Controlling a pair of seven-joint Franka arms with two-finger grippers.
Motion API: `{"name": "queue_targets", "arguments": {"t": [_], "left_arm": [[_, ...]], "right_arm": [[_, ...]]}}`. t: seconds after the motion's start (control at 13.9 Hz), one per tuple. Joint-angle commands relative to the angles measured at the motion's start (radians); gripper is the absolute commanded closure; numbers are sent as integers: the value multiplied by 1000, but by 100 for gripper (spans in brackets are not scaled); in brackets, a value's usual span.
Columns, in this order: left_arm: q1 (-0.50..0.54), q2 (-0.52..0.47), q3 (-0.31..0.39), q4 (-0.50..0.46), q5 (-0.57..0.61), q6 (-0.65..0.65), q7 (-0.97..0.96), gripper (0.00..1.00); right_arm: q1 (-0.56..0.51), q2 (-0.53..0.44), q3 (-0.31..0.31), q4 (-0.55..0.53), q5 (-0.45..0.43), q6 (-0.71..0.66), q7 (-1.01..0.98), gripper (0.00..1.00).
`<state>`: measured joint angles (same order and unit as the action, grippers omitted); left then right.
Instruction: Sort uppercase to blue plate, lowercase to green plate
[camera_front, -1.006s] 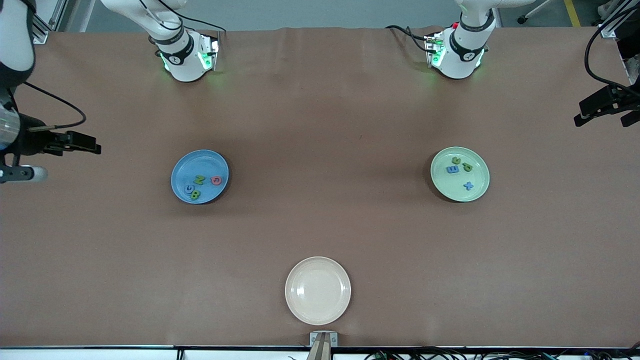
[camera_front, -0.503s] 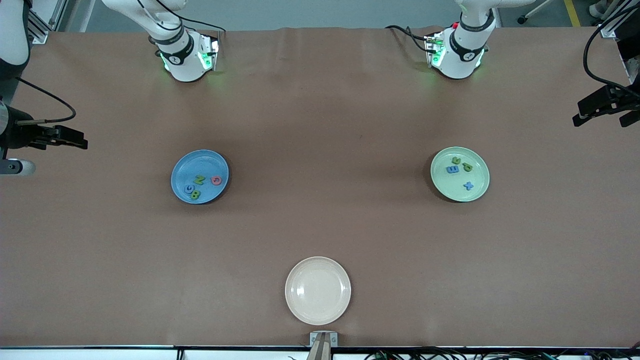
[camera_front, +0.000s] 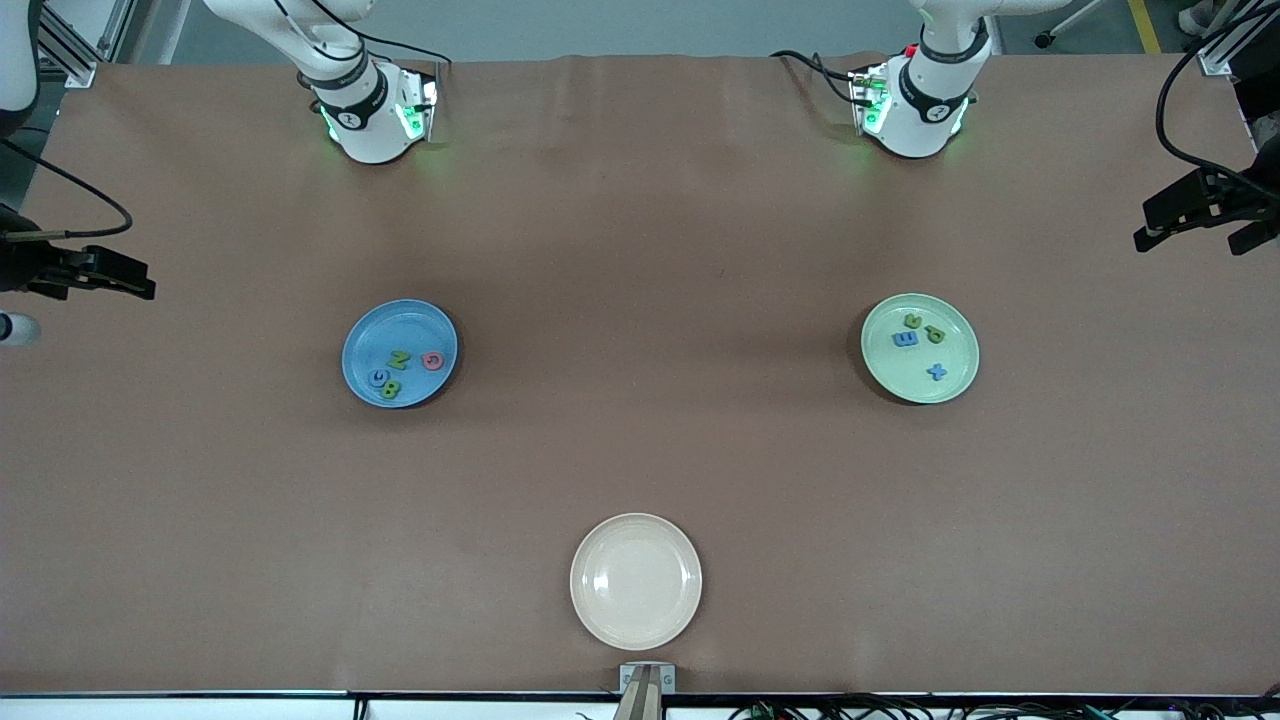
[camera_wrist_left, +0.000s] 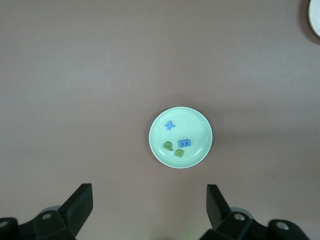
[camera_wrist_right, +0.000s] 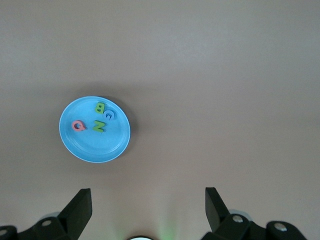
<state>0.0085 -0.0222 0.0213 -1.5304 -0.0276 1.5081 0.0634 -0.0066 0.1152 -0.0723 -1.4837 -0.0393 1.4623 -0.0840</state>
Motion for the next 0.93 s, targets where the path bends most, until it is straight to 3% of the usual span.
{"name": "queue_targets", "arguments": {"t": [0.0, 0.5, 0.86], "left_arm": [[5, -19, -1, -8, 2, 4, 9, 0], [7, -19, 0, -7, 2, 4, 9, 0], [7, -19, 0, -7, 2, 4, 10, 0]], "right_arm": [[-16, -8, 14, 31, -2, -10, 13, 0], [-18, -17, 11, 71, 15, -166, 23, 0], [-18, -89, 13, 30, 19, -160, 21, 0]]}}
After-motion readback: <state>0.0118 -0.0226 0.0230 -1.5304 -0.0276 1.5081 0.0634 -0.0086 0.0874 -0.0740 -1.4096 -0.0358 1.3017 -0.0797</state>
